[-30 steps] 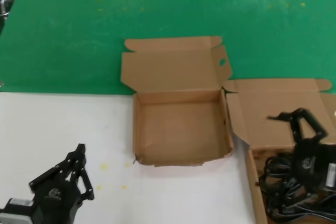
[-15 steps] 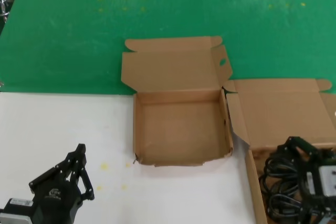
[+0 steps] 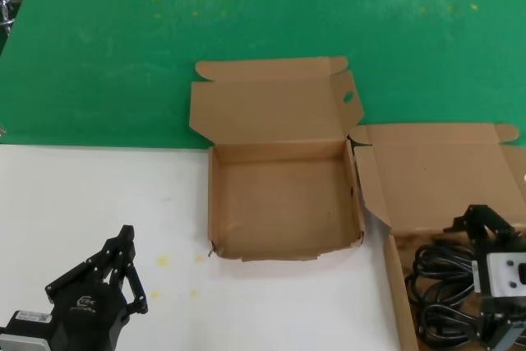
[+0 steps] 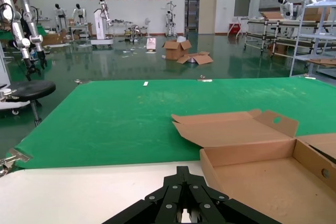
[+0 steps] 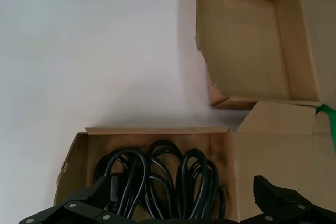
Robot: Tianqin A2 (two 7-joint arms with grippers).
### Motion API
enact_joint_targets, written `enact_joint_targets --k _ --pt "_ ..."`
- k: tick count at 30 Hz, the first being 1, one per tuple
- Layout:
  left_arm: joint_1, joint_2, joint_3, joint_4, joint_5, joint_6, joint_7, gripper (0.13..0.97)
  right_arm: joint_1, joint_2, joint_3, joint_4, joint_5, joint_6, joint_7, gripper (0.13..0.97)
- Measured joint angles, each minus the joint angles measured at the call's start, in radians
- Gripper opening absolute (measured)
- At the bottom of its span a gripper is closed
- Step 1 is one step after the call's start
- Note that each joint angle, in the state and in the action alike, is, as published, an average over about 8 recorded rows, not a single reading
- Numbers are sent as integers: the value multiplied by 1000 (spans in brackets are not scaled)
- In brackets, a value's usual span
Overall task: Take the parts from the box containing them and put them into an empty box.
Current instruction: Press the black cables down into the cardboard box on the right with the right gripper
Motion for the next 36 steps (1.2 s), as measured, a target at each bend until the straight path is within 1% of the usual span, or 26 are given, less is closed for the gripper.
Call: enact_joint_targets --k 5,14,22,23,31,35,36 --pt "0 0 0 0 0 0 0 135 -56 -35 78 -28 -43 -31 -28 965" --pt "0 0 0 0 0 0 0 134 -103 -84 179 -85 -101 -86 -77 919" --pt "0 0 0 0 0 0 0 134 -124 -119 243 -117 -136 -111 -105 807" --pt "0 0 0 0 0 0 0 134 -126 -123 251 -120 -140 -113 -108 807" --pt "0 0 0 0 0 0 0 134 -149 -147 296 -136 -166 -129 -125 629" --pt "0 0 0 0 0 0 0 134 -161 -155 312 -141 -179 -133 -132 629" --pt "0 0 0 0 0 0 0 134 -165 -156 316 -144 -183 -133 -134 603"
